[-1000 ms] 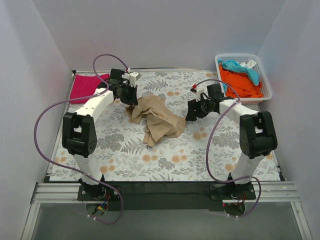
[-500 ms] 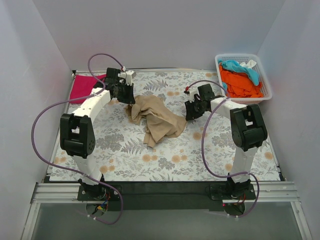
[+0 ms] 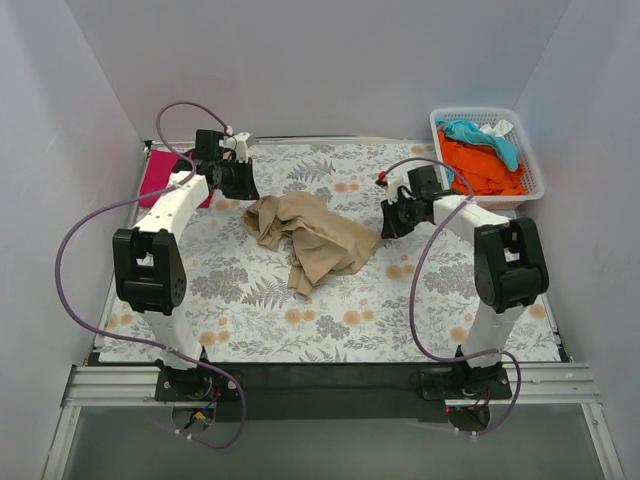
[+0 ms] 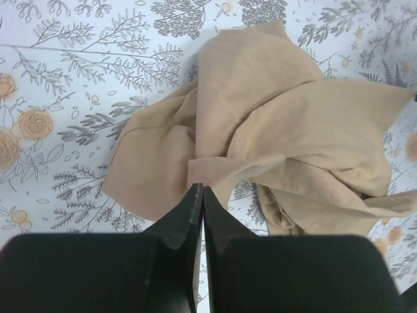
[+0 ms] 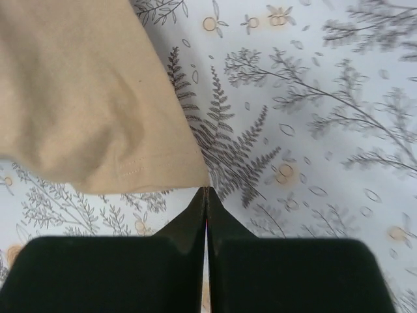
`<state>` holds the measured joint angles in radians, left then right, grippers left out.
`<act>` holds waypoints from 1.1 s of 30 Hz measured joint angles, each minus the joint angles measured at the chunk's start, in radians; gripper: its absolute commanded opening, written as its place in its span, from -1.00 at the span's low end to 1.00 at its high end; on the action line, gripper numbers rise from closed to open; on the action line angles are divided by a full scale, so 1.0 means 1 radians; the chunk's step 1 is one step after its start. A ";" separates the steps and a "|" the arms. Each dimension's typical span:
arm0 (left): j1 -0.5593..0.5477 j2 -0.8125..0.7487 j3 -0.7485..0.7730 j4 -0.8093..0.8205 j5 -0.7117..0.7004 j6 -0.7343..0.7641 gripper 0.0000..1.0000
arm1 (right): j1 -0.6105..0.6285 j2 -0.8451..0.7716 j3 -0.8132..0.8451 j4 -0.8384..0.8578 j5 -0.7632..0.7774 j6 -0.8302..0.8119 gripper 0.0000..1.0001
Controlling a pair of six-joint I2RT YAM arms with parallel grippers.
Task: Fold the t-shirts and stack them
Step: Flatten the tshirt out
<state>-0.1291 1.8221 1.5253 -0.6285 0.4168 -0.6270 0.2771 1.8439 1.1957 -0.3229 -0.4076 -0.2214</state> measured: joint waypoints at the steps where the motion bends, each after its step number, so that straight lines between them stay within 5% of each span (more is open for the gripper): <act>1: 0.011 0.000 0.000 0.001 0.005 -0.002 -1.00 | -0.016 -0.025 -0.002 -0.012 -0.006 -0.010 -0.97; 7: 0.079 0.001 -0.044 0.032 0.043 -0.016 -0.99 | -0.102 -0.160 -0.007 -0.037 -0.022 -0.080 -0.97; 15: 0.109 -0.067 -0.195 0.095 0.166 0.116 -0.08 | -0.108 -0.200 -0.037 -0.098 -0.053 -0.138 -0.97; 18: 0.107 -0.130 -0.212 0.108 0.199 0.200 0.48 | -0.106 -0.200 -0.040 -0.104 -0.068 -0.150 -0.97; 20: 0.106 -0.166 -0.194 0.105 0.224 0.286 0.61 | -0.106 -0.200 -0.040 -0.108 -0.074 -0.151 -0.97; 28: 0.056 -0.104 0.005 -0.033 0.246 0.720 0.51 | -0.106 -0.148 -0.040 -0.118 -0.144 -0.113 -0.94; 30: 0.028 -0.059 0.037 -0.075 0.240 0.827 0.49 | -0.106 -0.116 -0.039 -0.121 -0.153 -0.089 -0.43; 33: -0.014 -0.011 0.037 -0.132 0.222 0.955 0.43 | -0.106 -0.069 -0.020 -0.128 -0.158 -0.053 -0.07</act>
<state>-0.1436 1.8114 1.5620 -0.7605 0.6384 0.3279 0.1707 1.7748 1.1755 -0.4507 -0.5659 -0.2749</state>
